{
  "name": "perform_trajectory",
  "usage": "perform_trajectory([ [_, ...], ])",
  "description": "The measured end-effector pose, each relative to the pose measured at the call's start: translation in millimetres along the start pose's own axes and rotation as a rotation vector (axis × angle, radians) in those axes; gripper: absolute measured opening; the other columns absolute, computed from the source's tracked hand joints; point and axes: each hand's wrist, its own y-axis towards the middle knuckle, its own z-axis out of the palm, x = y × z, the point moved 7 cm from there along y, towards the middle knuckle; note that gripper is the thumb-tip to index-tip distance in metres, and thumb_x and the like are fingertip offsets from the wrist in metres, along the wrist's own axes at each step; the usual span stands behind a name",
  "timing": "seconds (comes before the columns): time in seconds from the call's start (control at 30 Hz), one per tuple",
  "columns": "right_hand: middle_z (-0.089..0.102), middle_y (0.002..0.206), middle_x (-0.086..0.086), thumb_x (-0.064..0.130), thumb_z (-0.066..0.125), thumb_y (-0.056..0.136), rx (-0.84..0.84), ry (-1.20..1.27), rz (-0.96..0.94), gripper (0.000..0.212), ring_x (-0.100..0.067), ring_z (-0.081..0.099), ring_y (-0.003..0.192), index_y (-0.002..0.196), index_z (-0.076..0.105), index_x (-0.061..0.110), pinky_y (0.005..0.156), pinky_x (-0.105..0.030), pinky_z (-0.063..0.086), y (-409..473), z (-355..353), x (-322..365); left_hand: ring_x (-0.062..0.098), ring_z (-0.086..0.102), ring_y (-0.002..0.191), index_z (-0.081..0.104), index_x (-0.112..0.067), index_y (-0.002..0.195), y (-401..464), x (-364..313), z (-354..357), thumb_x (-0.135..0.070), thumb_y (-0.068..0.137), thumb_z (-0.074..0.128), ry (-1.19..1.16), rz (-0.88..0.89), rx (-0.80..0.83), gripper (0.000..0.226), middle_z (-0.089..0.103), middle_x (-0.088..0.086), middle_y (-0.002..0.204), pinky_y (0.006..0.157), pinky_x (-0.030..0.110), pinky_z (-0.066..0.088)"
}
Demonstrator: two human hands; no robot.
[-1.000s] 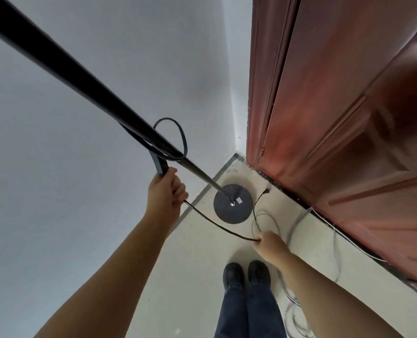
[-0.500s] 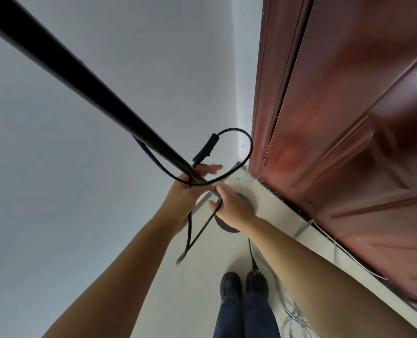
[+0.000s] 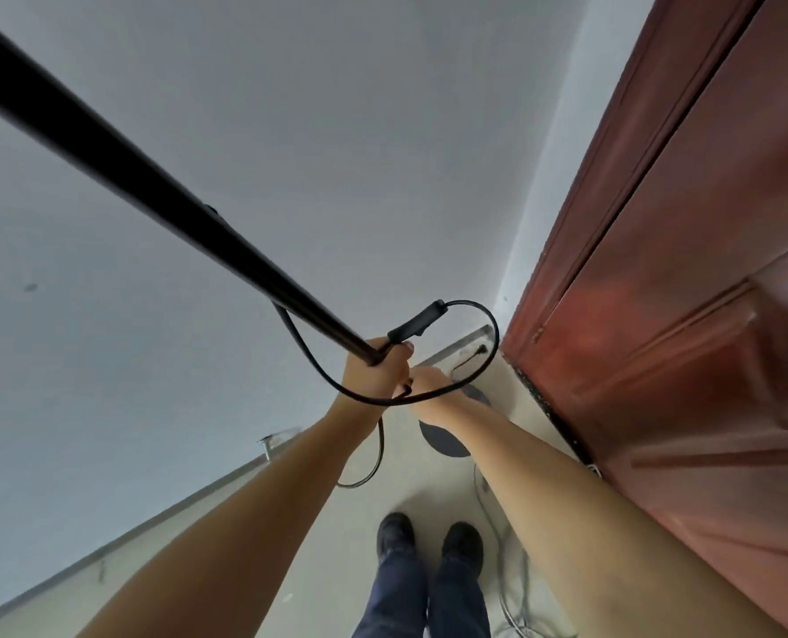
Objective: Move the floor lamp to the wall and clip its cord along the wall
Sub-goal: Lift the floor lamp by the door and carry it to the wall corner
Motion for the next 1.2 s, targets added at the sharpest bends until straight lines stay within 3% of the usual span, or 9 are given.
perform_trajectory([
  [0.1, 0.039, 0.059, 0.0, 0.012, 0.041, 0.093, 0.055, -0.082, -0.036, 0.039, -0.019, 0.041, 0.058, 0.056, 0.032, 0.019, 0.05, -0.024, 0.029, -19.2, 18.8, 39.8, 0.009, 0.038, 0.041, 0.04, -0.01, 0.05, -27.4, -6.8, -45.5, -0.001, 0.087, 0.048, -0.078, 0.01, -0.081, 0.039, 0.041, -0.001, 0.043, 0.048, 0.019, 0.034],
  [0.2, 0.051, 0.068, -0.006, 0.02, 0.046, 0.093, 0.108, -0.127, -0.095, 0.029, -0.024, 0.049, 0.067, 0.064, 0.046, 0.015, 0.063, -0.034, 0.042, -42.3, 47.3, 90.2, 0.01, 0.037, 0.04, 0.041, -0.017, 0.041, -61.7, -13.0, -103.4, -0.007, 0.082, 0.052, -0.158, 0.018, -0.145, 0.044, 0.04, -0.009, 0.035, 0.052, 0.024, 0.031],
  [0.3, 0.05, 0.064, -0.004, 0.019, 0.047, 0.09, 0.182, -0.169, -0.165, 0.028, -0.025, 0.048, 0.064, 0.062, 0.046, 0.017, 0.063, -0.034, 0.041, -64.9, 88.6, 146.1, 0.012, 0.027, 0.043, 0.034, -0.025, 0.039, -101.3, -13.2, -169.5, -0.011, 0.073, 0.051, -0.321, 0.035, -0.184, 0.04, 0.03, -0.012, 0.038, 0.052, 0.026, 0.025],
  [0.43, 0.065, 0.087, -0.017, 0.019, 0.053, 0.087, 0.315, -0.224, -0.274, 0.012, -0.037, 0.063, 0.082, 0.078, 0.057, 0.012, 0.075, -0.04, 0.05, -97.9, 173.5, 226.6, 0.012, 0.025, 0.04, 0.032, -0.025, 0.038, -169.6, 7.3, -273.1, -0.008, 0.073, 0.049, -0.402, 0.075, -0.265, 0.043, 0.029, -0.009, 0.037, 0.051, 0.027, 0.025],
  [0.53, 0.069, 0.099, -0.022, 0.025, 0.053, 0.088, 0.368, -0.296, -0.355, 0.015, -0.036, 0.067, 0.093, 0.08, 0.056, 0.012, 0.087, -0.048, 0.053, -129.1, 254.0, 289.6, 0.011, 0.023, 0.038, 0.032, -0.027, 0.035, -230.3, 35.9, -358.5, -0.008, 0.074, 0.049, -0.469, 0.089, -0.343, 0.047, 0.028, -0.009, 0.036, 0.049, 0.026, 0.023],
  [0.8, 0.055, 0.078, -0.017, 0.006, 0.047, 0.087, 0.492, -0.522, -0.657, 0.032, -0.028, 0.053, 0.074, 0.056, 0.041, 0.012, 0.077, -0.045, 0.049, -223.5, 473.2, 457.3, 0.012, 0.021, 0.039, 0.028, -0.026, 0.037, -397.4, 112.9, -579.7, -0.008, 0.079, 0.049, -0.514, 0.083, -0.568, 0.05, 0.027, -0.01, 0.036, 0.05, 0.025, 0.021],
  [0.93, 0.057, 0.081, -0.022, 0.006, 0.047, 0.09, 0.577, -0.574, -0.752, 0.021, -0.04, 0.061, 0.084, 0.068, 0.048, 0.005, 0.08, -0.045, 0.052, -262.2, 574.6, 534.1, 0.013, 0.022, 0.04, 0.027, -0.025, 0.039, -471.5, 143.0, -681.4, -0.009, 0.079, 0.048, -0.507, 0.073, -0.721, 0.049, 0.027, -0.01, 0.037, 0.047, 0.023, 0.025],
  [1.07, 0.058, 0.077, -0.015, 0.008, 0.051, 0.088, 0.679, -0.498, -0.712, 0.02, -0.025, 0.054, 0.072, 0.068, 0.054, 0.003, 0.067, -0.033, 0.044, -287.8, 677.5, 607.1, 0.012, 0.022, 0.038, 0.029, -0.026, 0.039, -541.9, 172.0, -783.1, -0.007, 0.078, 0.046, -0.498, 0.077, -0.858, 0.047, 0.028, -0.01, 0.037, 0.046, 0.022, 0.024],
  [1.2, 0.063, 0.083, -0.023, 0.011, 0.05, 0.087, 0.8, -0.546, -0.815, 0.019, -0.023, 0.056, 0.074, 0.079, 0.062, -0.002, 0.067, -0.035, 0.049, -318.5, 785.1, 693.7, 0.011, 0.021, 0.037, 0.029, -0.025, 0.042, -611.4, 200.5, -891.7, -0.005, 0.076, 0.046, -0.525, 0.072, -1.025, 0.043, 0.026, -0.009, 0.039, 0.047, 0.024, 0.019],
])
